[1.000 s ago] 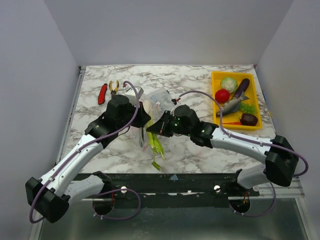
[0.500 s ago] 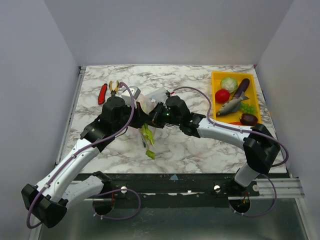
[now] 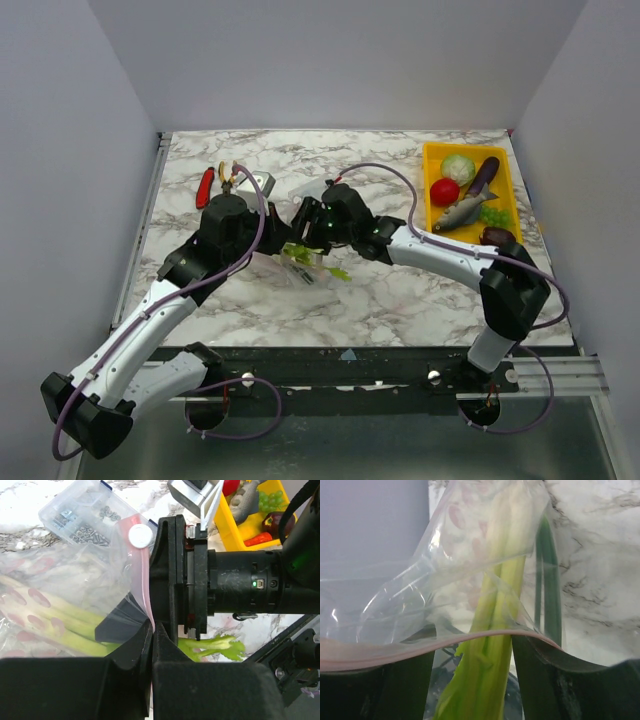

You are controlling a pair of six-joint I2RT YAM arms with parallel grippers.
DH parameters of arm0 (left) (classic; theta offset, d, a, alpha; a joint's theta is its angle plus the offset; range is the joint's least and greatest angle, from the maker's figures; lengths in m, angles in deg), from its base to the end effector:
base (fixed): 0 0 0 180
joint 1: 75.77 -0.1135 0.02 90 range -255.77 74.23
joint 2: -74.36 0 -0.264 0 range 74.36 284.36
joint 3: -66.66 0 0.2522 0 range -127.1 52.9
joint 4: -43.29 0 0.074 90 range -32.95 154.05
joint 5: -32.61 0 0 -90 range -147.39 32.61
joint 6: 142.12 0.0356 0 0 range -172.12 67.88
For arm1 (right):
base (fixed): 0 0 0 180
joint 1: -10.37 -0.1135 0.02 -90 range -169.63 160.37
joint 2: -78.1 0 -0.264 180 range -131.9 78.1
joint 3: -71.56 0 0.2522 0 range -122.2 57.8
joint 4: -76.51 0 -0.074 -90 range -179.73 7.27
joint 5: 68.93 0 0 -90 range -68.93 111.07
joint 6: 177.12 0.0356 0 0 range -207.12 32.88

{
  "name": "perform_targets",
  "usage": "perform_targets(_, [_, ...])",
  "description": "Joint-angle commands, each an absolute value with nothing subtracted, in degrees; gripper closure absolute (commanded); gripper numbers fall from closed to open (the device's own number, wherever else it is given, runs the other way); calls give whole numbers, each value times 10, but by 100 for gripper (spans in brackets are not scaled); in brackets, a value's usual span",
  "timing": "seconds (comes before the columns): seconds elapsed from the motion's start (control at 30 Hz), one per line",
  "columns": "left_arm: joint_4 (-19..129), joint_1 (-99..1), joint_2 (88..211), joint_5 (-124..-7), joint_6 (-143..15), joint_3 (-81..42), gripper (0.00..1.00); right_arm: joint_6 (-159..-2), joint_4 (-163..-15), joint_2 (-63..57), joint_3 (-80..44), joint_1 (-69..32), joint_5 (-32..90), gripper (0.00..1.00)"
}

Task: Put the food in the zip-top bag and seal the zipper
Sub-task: Place the fake vegetable in the zipper food storage bag, then adjust the zipper food storage bag at the center of the board.

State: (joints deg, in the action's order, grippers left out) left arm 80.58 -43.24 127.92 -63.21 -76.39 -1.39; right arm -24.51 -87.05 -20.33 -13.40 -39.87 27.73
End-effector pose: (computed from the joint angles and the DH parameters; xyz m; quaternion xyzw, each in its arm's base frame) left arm 0.1736 -0.1150 0.3466 0.0879 0.8277 -0.3001 0.4661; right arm 0.2519 0.3092 0.2614 0.0642 0.8623 0.4443 0.2345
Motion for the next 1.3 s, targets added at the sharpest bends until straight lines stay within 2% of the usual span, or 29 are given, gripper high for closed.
perform_targets(0.0, [809, -428, 1266, -628, -774, -15, 100, -323, -752, -163, -170, -401, 278, 36])
perform_targets(0.23, [812, -428, 1272, -626, -772, -17, 100, -378, -672, -87, -166, -410, 265, 36])
perform_targets(0.4, [809, -428, 1272, -624, -771, -15, 100, -411, -621, -63, -174, -411, 213, 36])
perform_targets(0.6, [809, -428, 1269, -622, -767, -15, 100, -433, -641, -69, -158, -410, 186, 49])
perform_targets(0.87, [809, -428, 1267, -620, -766, -15, 100, -421, -718, -73, -101, -425, 178, 58])
perform_targets(1.0, [816, -428, 1269, -619, -777, -22, 100, -429, -713, -89, -121, -437, 169, 67])
perform_targets(1.1, [859, -434, 1270, -623, -827, -52, 100, -446, -677, -112, -182, -438, 189, 96])
perform_targets(1.13, [886, -438, 1272, -622, -852, -79, 100, -448, -648, -120, -219, -438, 186, 100])
perform_targets(1.27, [1032, -492, 1290, -649, -948, -235, 100, -474, -502, -175, -426, -427, 206, 100])
